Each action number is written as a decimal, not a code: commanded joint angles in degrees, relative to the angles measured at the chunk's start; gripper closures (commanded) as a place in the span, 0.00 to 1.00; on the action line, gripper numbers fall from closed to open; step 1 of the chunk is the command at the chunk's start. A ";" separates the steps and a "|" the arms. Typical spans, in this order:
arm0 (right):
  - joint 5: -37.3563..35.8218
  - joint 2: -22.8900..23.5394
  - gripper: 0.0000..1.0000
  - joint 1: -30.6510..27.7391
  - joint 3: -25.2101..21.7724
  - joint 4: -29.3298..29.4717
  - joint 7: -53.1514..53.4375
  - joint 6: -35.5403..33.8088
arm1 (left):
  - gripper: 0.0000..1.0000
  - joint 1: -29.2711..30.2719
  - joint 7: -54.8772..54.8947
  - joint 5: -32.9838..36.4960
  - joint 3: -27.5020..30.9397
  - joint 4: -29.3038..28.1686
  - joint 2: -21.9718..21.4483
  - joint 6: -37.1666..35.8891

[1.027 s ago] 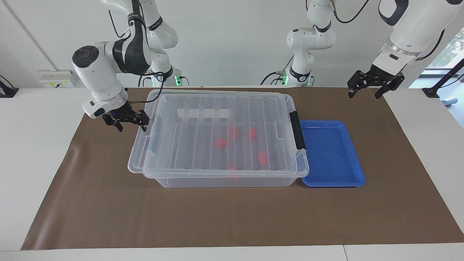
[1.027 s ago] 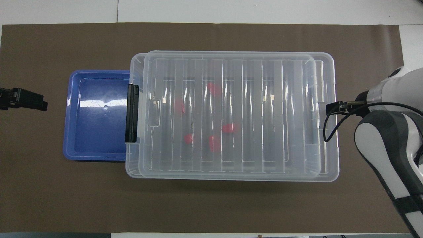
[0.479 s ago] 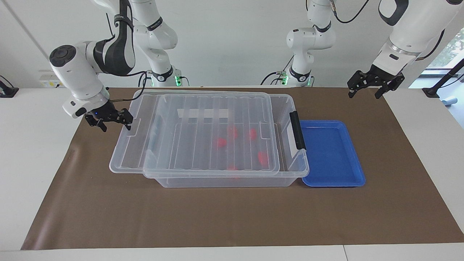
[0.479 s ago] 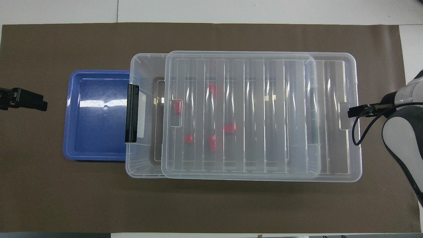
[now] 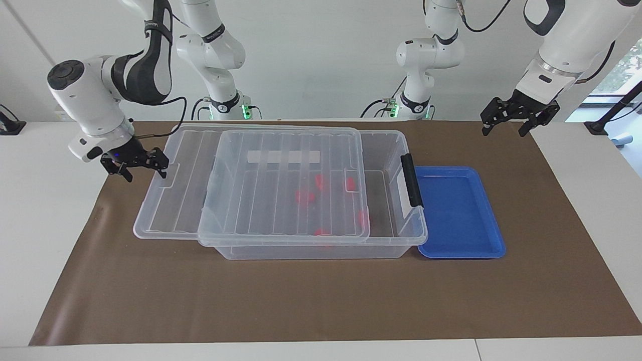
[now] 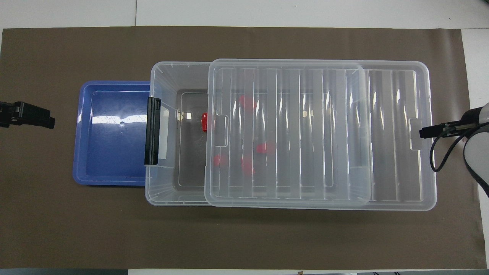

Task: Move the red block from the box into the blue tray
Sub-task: 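Slide the clear lid away from the blue tray with the right gripper, then reach the left gripper into the box toward a red block, then close the left gripper on the red block and lift it, then carry the red block with the left gripper over the blue tray, then lower the block into the tray while the right gripper slides the lid back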

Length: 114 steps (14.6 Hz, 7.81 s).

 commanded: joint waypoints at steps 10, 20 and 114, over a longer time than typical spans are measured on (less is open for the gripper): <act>-0.29 -0.59 0.00 -5.13 0.41 -0.56 -8.07 1.22 | 0.00 -5.27 -5.25 -0.23 -1.00 -3.03 -0.72 5.62; -0.29 -0.33 0.00 -4.96 0.41 1.36 -8.07 -0.26 | 0.00 -22.06 -16.94 0.48 -1.17 -13.57 3.04 20.65; -0.11 -0.76 1.00 12.71 1.46 0.85 24.54 -1.59 | 0.00 -1.50 -5.25 0.30 -0.30 -18.71 5.25 28.18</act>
